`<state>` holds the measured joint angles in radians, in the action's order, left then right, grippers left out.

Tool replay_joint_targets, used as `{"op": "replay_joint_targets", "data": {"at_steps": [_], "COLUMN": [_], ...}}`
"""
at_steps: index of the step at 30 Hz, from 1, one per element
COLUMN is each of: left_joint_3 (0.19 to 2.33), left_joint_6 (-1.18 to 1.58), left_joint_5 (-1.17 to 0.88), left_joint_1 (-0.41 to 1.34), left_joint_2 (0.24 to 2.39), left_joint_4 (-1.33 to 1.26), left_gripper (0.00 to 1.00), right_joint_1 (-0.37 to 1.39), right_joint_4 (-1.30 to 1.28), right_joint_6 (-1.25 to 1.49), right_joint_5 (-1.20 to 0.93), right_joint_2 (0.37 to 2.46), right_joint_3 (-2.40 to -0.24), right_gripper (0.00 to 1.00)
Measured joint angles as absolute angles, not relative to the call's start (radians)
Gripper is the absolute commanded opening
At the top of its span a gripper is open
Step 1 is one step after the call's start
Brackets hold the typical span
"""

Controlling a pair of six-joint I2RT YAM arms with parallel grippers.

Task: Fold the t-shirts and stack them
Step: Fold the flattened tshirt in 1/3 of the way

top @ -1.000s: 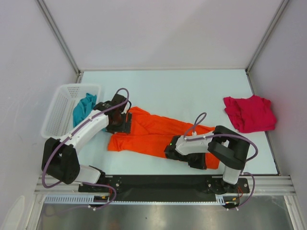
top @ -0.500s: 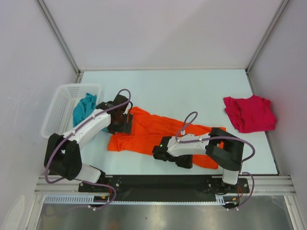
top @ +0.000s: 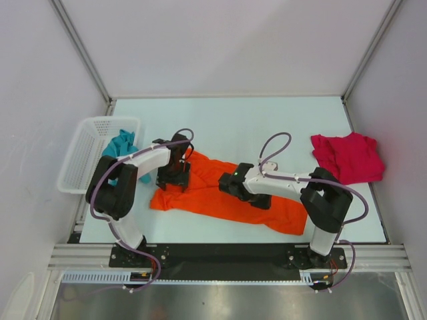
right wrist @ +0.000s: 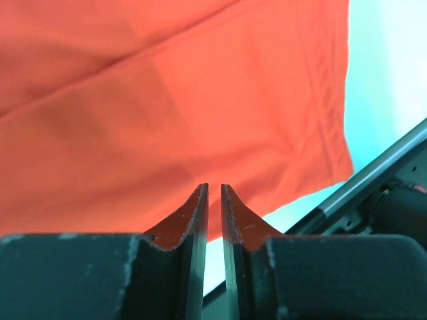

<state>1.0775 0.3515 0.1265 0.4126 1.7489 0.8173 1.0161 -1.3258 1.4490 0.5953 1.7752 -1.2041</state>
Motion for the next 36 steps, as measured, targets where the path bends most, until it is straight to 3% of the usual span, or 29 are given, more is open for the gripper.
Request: {"op": "replay_joint_targets", "data": {"at_steps": [15, 26, 36], "left_joint_3": [0.986, 0.908, 0.884], "left_joint_6": [0.449, 0.572, 0.640], "left_joint_5": [0.147, 0.173, 0.207], "left_joint_1": [0.410, 0.478, 0.546], "left_joint_2": [1.664, 1.477, 1.455], "left_joint_4": [0.780, 0.960, 1.055], "left_gripper": [0.77, 0.77, 0.77], "right_joint_1": [0.926, 0.906, 0.905], "right_joint_4": [-1.330, -1.330, -1.333], "right_joint_6": [1.367, 1.307, 1.277], "right_joint_5": [0.667, 0.704, 0.708], "right_joint_2": [1.652, 1.588, 1.489], "right_joint_3": [-1.182, -1.181, -1.096], "right_gripper": [0.19, 0.20, 0.23]}}
